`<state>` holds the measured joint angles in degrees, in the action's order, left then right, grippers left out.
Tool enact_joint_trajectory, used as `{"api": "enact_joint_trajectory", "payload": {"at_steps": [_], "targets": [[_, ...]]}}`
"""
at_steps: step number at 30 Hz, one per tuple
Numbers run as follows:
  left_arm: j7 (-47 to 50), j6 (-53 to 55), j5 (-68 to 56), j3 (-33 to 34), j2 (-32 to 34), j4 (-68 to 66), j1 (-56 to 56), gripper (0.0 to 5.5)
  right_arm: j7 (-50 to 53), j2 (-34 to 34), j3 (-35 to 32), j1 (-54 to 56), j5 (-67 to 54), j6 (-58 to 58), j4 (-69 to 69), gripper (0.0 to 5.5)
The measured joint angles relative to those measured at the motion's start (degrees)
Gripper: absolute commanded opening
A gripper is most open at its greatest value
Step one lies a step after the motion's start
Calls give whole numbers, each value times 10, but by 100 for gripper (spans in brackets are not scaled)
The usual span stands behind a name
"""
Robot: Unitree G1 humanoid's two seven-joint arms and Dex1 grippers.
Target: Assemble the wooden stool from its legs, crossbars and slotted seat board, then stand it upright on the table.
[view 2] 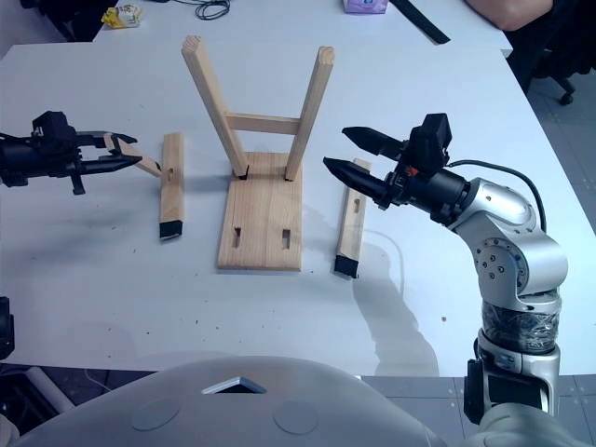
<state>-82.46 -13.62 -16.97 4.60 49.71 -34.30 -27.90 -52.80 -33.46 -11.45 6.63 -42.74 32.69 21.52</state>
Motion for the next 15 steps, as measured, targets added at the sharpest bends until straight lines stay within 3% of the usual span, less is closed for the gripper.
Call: {"api": "enact_joint_trajectory", "payload": {"at_steps": [15], "targets": [[28,-11,-14,24,-23,40,60,131,-49,-31,14,57,0,0,-52,321]]}}
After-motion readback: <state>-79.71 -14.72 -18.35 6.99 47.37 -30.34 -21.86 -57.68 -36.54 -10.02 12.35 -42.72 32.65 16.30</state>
